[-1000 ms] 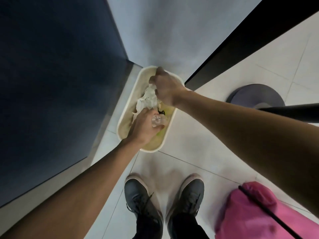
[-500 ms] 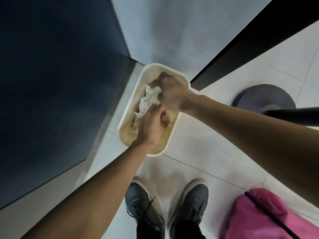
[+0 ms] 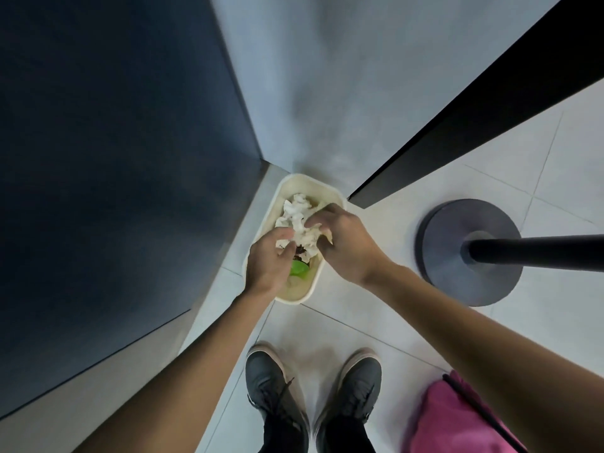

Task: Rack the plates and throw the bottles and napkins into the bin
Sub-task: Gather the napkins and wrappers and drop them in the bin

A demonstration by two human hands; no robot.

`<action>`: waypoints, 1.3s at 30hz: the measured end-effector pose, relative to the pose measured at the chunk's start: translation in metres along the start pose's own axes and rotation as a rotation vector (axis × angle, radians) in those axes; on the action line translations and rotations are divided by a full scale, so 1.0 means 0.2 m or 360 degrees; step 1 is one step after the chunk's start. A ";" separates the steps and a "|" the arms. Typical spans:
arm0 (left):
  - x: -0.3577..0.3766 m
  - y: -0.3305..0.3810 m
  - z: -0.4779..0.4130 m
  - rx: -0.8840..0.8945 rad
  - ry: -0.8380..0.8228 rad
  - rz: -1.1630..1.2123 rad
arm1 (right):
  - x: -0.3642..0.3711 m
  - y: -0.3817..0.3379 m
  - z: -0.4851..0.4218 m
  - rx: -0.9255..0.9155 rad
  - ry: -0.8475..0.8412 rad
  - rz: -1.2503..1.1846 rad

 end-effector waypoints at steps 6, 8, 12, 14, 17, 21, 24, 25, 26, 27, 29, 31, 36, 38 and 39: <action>-0.26 0.40 0.34 -0.0024 0.0178 0.0389 | -0.21 -0.24 0.30 -0.0064 0.0046 -0.0083; -0.35 0.55 0.45 0.0013 0.0228 0.0431 | -0.31 -0.37 0.40 -0.0101 0.0063 -0.0132; -0.56 0.90 0.68 0.0106 0.0320 0.0427 | -0.53 -0.67 0.64 -0.0182 0.0043 -0.0217; -0.67 1.09 0.80 0.0159 0.0373 0.0381 | -0.64 -0.80 0.77 -0.0203 0.0052 -0.0226; -0.86 1.40 0.99 0.0249 0.0469 0.0350 | -0.82 -0.99 0.96 -0.0206 0.0085 -0.0263; -1.05 1.77 1.23 0.0414 0.0564 0.0354 | -1.08 -1.25 1.17 -0.0274 0.0136 -0.0316; -1.17 1.99 1.41 0.0489 0.0631 0.0386 | -1.28 -1.45 1.34 -0.0396 0.0214 -0.0345; -1.19 2.05 1.47 0.0512 0.0645 0.0381 | -1.32 -1.51 1.39 -0.0424 0.0210 -0.0337; -1.23 2.12 1.52 0.0549 0.0669 0.0376 | -1.37 -1.57 1.43 -0.0445 0.0200 -0.0333; -1.26 2.18 1.57 0.0592 0.0699 0.0379 | -1.41 -1.63 1.47 -0.0474 0.0189 -0.0340; -1.34 2.28 1.65 0.0648 0.0752 0.0392 | -1.47 -1.75 1.54 -0.0535 0.0151 -0.0370; -1.44 2.36 1.70 0.0686 0.0803 0.0421 | -1.52 -1.89 1.58 -0.0623 0.0107 -0.0398; -1.75 2.48 1.77 0.0765 0.0969 0.0376 | -1.58 -2.23 1.62 -0.0836 0.0064 -0.0307; -1.87 2.50 1.79 0.0775 0.1024 0.0332 | -1.58 -2.35 1.60 -0.0870 0.0047 -0.0261; -1.93 2.50 1.79 0.0772 0.1040 0.0296 | -1.58 -2.40 1.58 -0.0887 0.0036 -0.0238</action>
Point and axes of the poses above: each hand's wrist, its own z-axis away from the middle knuckle, its own x-axis out of the palm, y = z × x, the point moved 8 cm from there along -z, towards the middle knuckle, and after that the axes turned 10 degrees about x, right-handed, at the moved point
